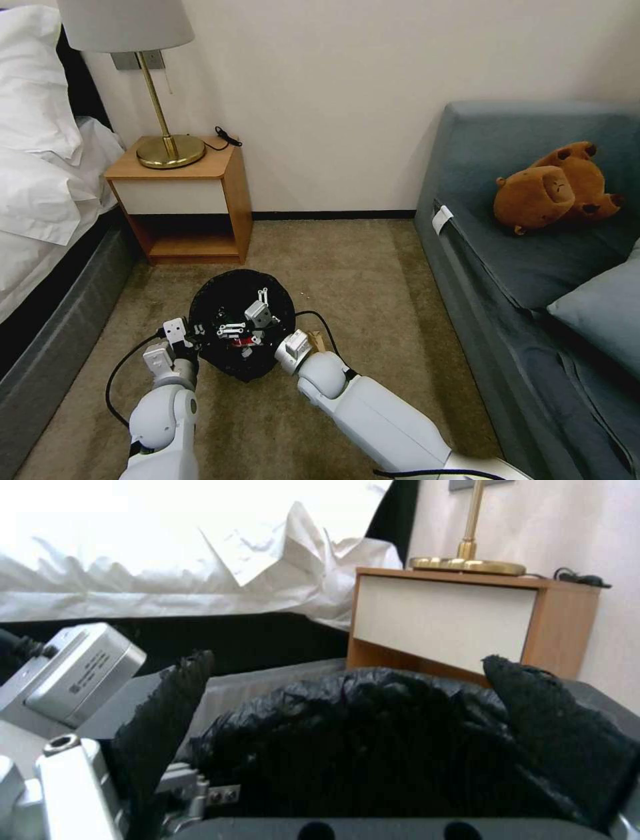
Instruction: Pick up the trash bin, then pick up the garbage on the floor and place it into the trash bin.
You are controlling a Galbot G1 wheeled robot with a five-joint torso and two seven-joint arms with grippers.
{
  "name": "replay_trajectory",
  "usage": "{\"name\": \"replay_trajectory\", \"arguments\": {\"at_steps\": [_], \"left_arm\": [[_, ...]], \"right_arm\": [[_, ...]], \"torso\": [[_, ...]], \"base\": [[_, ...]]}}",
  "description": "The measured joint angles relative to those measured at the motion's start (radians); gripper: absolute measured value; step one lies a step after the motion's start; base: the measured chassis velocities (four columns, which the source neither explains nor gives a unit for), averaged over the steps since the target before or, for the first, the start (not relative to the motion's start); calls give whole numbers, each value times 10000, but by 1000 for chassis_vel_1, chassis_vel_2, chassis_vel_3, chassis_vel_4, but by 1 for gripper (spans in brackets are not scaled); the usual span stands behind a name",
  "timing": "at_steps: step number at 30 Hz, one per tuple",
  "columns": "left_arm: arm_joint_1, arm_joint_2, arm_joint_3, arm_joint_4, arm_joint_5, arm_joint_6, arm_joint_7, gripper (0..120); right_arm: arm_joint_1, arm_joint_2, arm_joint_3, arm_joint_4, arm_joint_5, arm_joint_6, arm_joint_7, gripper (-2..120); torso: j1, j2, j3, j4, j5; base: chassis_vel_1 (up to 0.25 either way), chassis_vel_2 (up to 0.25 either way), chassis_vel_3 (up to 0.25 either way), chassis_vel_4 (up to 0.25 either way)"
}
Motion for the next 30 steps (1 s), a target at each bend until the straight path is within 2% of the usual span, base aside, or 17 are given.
{"name": "replay_trajectory", "arguments": {"at_steps": [4,7,9,11,13,14,17,26,30], "left_arm": [[-3,0,-38,19,-27,-10,6,1],[13,0,-119,45,-108,-23,12,1],[13,0,-128,46,-119,-27,12,1],[13,0,-180,43,-191,-37,12,1],[12,0,-181,29,-214,-37,12,1],[12,0,-185,-20,-272,-37,16,1],[3,0,-210,-33,-321,-39,20,1],[-72,0,-241,-64,-367,-7,24,1],[-92,0,-242,-145,-371,8,26,1]], "right_arm": [[-53,-30,126,269,-1,-65,400,100],[280,-150,494,682,360,-447,1224,100],[331,-174,537,706,365,-493,1283,100],[591,-349,803,860,64,-1041,1988,100],[628,-396,867,894,-23,-1226,2245,100],[669,-510,984,940,-70,-1615,2809,100],[618,-656,1138,919,-123,-1978,3283,100],[69,-700,1627,593,-461,-2971,4333,100],[-125,-748,1741,418,-469,-3196,4348,100]], "torso": [[0,0,0,0,0],[0,0,0,0,0],[0,0,0,0,0],[0,0,0,1,0],[0,0,0,0,0],[0,0,0,0,0],[0,0,0,-1,1],[0,0,0,0,1],[0,0,0,0,2]], "base": [[0,0,0,0],[0,0,0,0],[0,0,0,0],[0,0,0,0],[0,0,0,0],[0,0,0,0],[0,0,0,0],[0,0,0,0],[0,0,0,0]]}}
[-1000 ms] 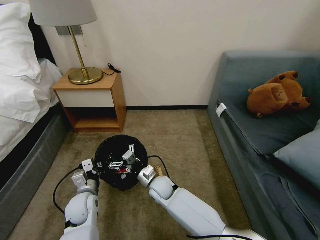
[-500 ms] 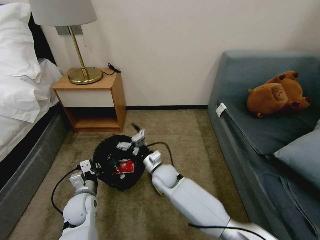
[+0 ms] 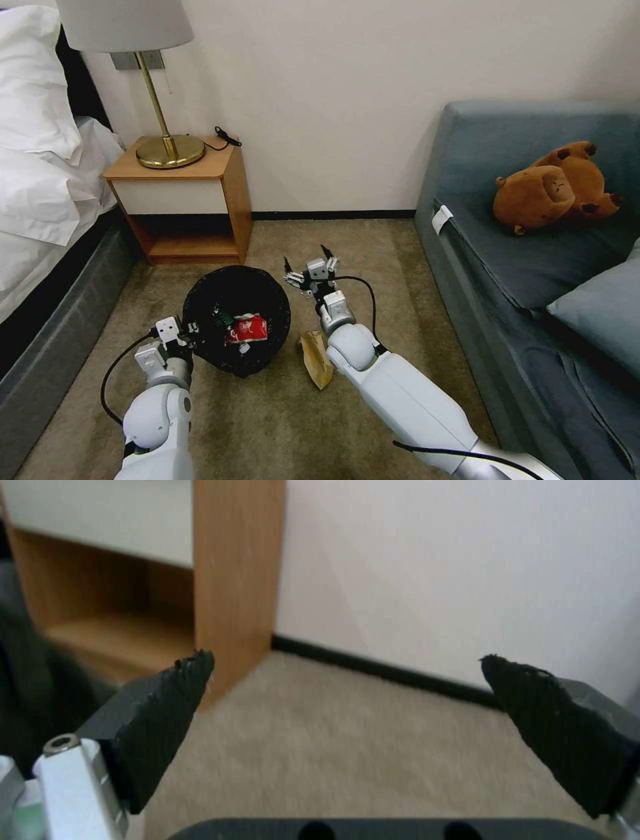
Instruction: Pick up the trash bin, then pick up the garbage on the floor and place it into the trash bin.
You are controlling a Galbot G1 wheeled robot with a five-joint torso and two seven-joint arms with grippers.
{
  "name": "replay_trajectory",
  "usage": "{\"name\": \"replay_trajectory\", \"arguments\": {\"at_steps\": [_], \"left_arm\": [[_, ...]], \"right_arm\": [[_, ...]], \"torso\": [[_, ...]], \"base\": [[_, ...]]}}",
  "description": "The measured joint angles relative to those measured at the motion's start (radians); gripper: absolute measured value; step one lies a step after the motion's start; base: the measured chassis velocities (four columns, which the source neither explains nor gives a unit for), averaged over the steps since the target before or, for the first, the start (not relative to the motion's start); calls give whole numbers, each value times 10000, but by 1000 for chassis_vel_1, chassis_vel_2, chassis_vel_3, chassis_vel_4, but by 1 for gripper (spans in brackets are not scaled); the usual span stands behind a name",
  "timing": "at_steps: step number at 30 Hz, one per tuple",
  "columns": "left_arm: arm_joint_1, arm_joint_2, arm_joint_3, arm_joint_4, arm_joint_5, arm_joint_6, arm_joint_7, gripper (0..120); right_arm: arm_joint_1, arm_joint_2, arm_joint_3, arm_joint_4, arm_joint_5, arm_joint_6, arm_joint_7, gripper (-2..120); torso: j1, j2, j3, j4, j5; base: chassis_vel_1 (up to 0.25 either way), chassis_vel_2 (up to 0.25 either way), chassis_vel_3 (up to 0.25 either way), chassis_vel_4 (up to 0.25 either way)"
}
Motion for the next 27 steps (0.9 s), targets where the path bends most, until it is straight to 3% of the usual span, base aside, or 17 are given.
{"name": "replay_trajectory", "arguments": {"at_steps": [16,27], "left_arm": [[122,0,-25,-412,-25,40,0,1],[199,0,-37,-501,34,40,-3,1]], "right_arm": [[-1055,-168,52,-1071,685,-518,-871,100],[-1256,-74,-111,-1943,486,-145,-1458,100]], "torso": [[-1,0,-1,0,-2],[0,0,0,0,-2]], "base": [[0,0,0,0],[0,0,0,0]]}}
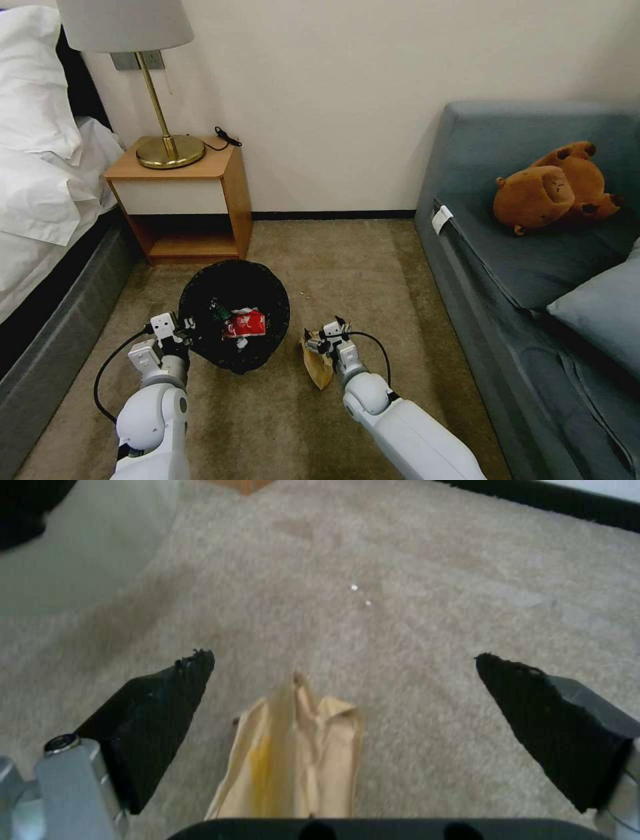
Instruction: Pick up the trash bin, then pick up the garbage on the floor and place it into the trash bin.
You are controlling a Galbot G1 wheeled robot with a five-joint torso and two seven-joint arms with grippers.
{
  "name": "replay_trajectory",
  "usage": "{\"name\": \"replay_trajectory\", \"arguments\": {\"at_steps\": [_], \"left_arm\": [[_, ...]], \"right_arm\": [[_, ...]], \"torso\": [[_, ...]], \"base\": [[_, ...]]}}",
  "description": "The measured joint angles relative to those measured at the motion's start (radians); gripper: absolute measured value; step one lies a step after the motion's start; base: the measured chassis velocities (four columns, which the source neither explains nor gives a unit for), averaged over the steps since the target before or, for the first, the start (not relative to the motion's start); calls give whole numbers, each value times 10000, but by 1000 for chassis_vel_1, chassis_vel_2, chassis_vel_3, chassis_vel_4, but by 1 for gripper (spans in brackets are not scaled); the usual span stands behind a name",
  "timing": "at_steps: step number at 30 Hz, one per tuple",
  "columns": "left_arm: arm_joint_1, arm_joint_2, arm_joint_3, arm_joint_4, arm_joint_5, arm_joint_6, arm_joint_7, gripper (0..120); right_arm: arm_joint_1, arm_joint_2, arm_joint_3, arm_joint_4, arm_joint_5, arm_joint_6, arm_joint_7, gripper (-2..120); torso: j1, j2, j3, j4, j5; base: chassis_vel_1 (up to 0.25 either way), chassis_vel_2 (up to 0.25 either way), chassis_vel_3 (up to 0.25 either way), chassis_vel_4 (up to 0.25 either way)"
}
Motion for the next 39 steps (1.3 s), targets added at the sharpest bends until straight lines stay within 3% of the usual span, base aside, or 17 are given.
{"name": "replay_trajectory", "arguments": {"at_steps": [17,25,39], "left_arm": [[-37,0,-42,110,-51,-44,26,1],[32,0,-130,101,-89,-49,23,1],[55,0,-215,101,-113,-52,16,1]], "right_arm": [[57,233,128,-1174,-520,588,-497,100],[580,318,18,-2339,-623,883,-939,100],[1224,801,127,-3628,-214,698,-1681,100]], "torso": [[0,0,0,0,0],[0,0,0,0,0],[0,0,1,1,0]], "base": [[0,0,0,0],[0,0,0,0],[0,0,0,0]]}}
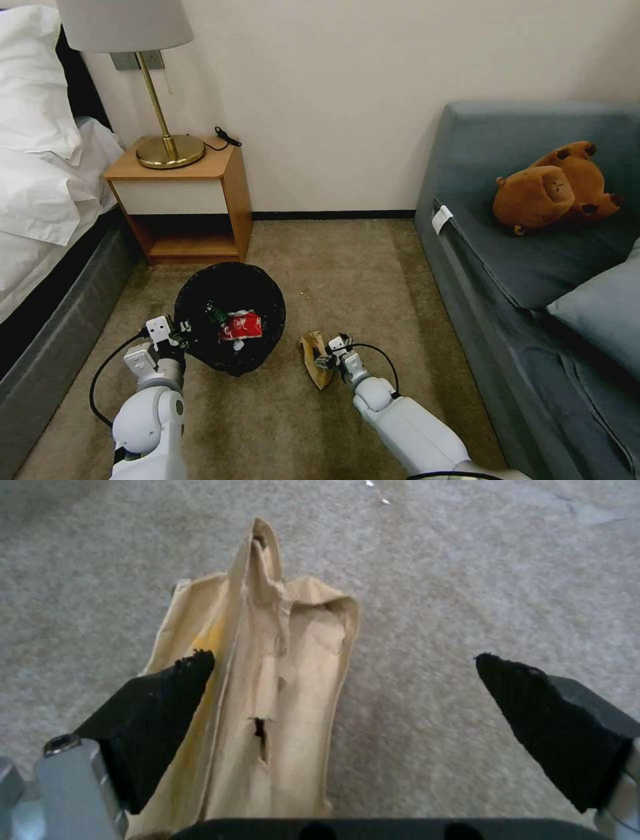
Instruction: Pick up the trash bin, then pick up the garbage on the floor and place it into the trash bin.
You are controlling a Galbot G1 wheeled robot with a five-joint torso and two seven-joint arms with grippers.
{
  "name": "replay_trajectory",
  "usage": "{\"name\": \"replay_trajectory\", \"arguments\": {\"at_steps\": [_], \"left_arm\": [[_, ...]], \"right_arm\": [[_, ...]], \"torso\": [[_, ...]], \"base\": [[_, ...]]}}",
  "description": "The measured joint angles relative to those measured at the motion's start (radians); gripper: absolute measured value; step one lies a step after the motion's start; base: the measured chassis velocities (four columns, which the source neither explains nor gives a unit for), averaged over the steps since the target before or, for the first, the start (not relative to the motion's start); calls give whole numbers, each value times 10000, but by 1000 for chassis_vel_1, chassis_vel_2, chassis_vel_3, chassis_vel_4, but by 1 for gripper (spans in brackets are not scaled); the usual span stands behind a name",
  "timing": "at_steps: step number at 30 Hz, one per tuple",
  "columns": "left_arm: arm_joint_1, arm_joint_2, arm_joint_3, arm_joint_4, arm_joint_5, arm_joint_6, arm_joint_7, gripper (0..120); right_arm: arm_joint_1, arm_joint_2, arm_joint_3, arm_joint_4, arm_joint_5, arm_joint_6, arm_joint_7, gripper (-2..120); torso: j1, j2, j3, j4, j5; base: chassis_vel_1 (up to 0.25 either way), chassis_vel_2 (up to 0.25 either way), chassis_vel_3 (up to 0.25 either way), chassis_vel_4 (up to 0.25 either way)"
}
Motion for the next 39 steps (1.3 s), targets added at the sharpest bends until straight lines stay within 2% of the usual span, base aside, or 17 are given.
{"name": "replay_trajectory", "arguments": {"at_steps": [9,14,16,17,19,20,23,24,26,27,29,33,35,39], "left_arm": [[10,0,-13,19,-16,-15,-1,1],[-29,-1,-11,29,-29,-16,-1,1],[-34,0,-11,33,-40,-16,-2,1],[-34,0,-11,33,-40,-16,-2,1],[-41,0,-10,49,-50,-16,-14,1],[-41,0,-10,49,-50,-16,-14,1],[-56,0,-9,84,-58,-25,-16,1],[-56,0,-9,84,-58,-25,-16,1],[-57,0,-2,91,-60,-29,-17,1],[-57,0,-2,91,-60,-29,-17,1],[-57,0,2,99,-60,-30,-17,1],[-58,0,3,106,-60,-32,-17,1],[-63,0,-4,108,-60,-34,-17,1],[-62,0,-5,129,-60,-49,-17,1]], "right_arm": [[101,217,1,-475,-42,96,-247,100],[60,284,120,-724,-255,358,-498,92],[56,292,169,-792,-327,447,-536,82],[56,292,169,-792,-327,447,-536,82],[45,289,212,-848,-437,552,-578,70],[45,289,212,-848,-437,552,-578,70],[56,265,283,-847,-470,613,-589,54],[56,265,283,-847,-470,613,-589,54],[73,258,310,-830,-467,627,-582,42],[73,258,310,-830,-467,627,-582,42],[97,278,335,-826,-464,634,-570,32],[98,287,336,-818,-455,647,-566,22],[98,289,345,-817,-454,678,-562,10],[101,279,436,-802,-449,700,-602,0]], "torso": [[0,0,0,0,0],[0,0,0,0,0],[0,0,-1,0,0],[0,0,-1,0,0],[0,0,0,0,1],[0,0,0,0,1],[0,0,0,0,1],[0,0,0,0,1],[0,0,0,0,1],[0,0,0,0,1],[0,0,0,0,0],[0,0,0,0,0],[0,0,0,0,0],[0,0,0,0,0]], "base": [[0,0,0,0],[0,0,0,0],[0,0,0,0],[0,0,0,0],[0,0,0,0],[0,0,0,0],[0,0,0,0],[0,0,0,0],[0,0,0,0],[0,0,0,0],[0,0,0,0],[0,0,0,0],[0,0,0,0],[0,0,0,0]]}}
